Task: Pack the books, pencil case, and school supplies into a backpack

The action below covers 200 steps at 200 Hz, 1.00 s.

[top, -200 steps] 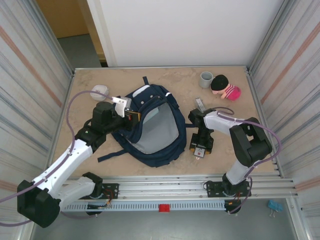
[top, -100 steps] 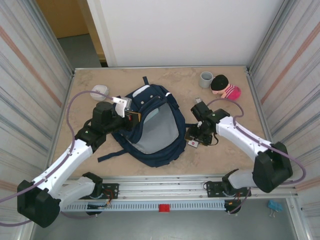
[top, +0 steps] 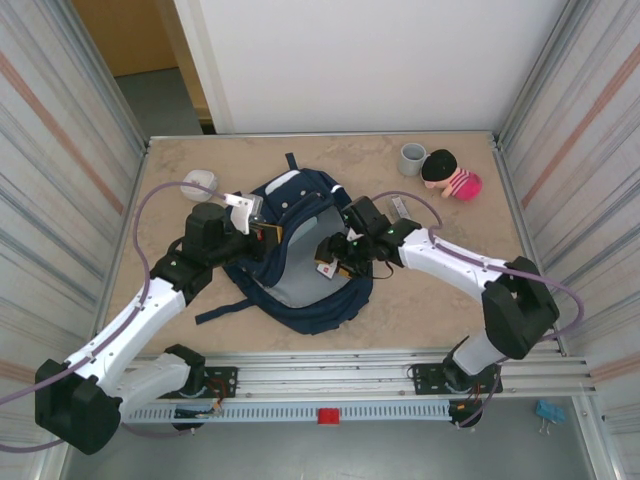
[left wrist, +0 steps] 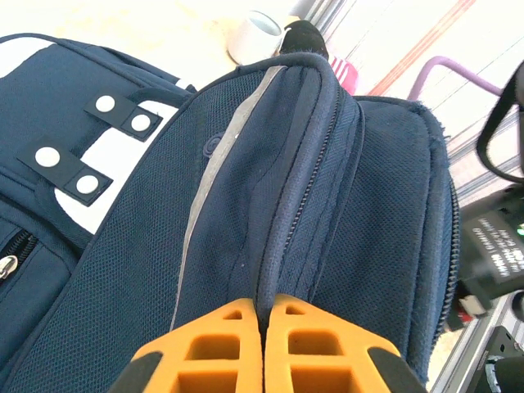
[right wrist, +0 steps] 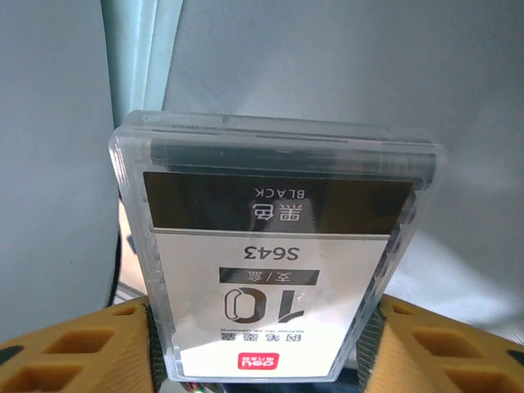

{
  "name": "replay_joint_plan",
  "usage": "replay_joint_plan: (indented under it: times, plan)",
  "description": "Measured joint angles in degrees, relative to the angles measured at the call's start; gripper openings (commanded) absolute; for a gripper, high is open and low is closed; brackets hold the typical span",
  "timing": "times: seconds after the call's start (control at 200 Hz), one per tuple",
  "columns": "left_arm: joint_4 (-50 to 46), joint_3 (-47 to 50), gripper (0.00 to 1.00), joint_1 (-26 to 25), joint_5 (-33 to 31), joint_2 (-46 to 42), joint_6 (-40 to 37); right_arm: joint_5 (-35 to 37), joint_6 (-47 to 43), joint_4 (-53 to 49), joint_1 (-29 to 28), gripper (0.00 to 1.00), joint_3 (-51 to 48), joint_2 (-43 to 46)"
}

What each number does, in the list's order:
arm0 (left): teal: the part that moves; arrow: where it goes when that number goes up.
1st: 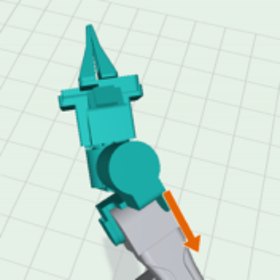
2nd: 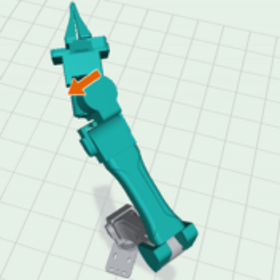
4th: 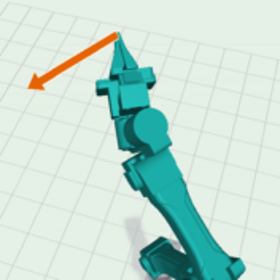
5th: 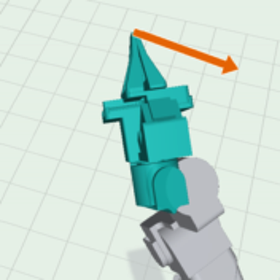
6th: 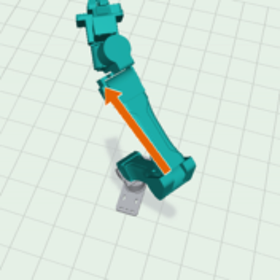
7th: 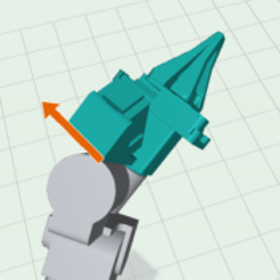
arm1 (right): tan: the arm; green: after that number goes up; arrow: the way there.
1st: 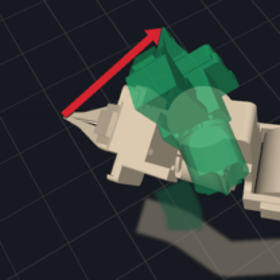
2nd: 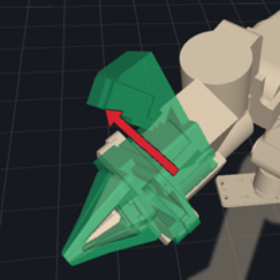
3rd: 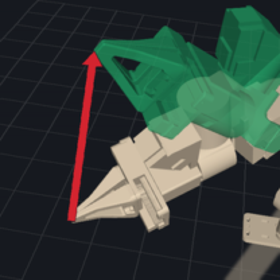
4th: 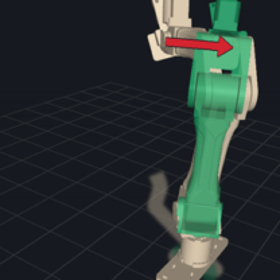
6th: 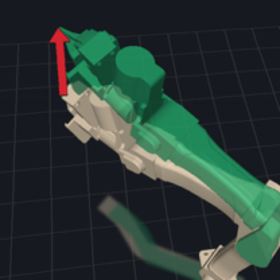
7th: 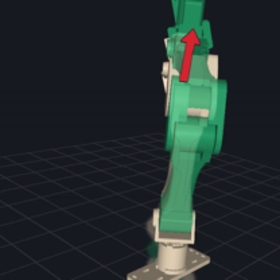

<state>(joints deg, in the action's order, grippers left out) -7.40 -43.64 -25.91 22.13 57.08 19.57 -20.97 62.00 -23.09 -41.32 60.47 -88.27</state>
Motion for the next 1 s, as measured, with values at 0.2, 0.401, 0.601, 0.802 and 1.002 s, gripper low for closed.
replay_joint_plan:
  times: [0.2, 0.401, 0.601, 0.802, 1.002]
  plan:
    - [-0.1, -0.2, 0.00, 0.0, 0.0, 0.0, 0.0, -0.5, 2.0, 4.4, 0.0, 0.79, -0.9, -0.6]
    - [-0.1, -0.2, 0.00, 0.0, 0.0, 0.0, 0.0, 0.3, 7.0, 7.6, -2.3, 0.60, -9.3, 3.2]
    - [0.0, -0.2, 0.00, 0.0, 0.9, 0.2, 0.1, 1.7, 12.2, 15.2, -6.7, 0.49, -11.8, 1.3]
    - [0.0, -0.2, 0.00, 0.0, 0.9, 0.3, 0.2, 2.5, 15.2, 24.0, -8.8, 0.42, -11.5, -5.8]
    - [-0.2, -0.2, 0.00, 0.0, 0.9, 0.3, 0.2, 3.9, 17.1, 28.7, -9.2, 0.36, -10.6, -9.9]
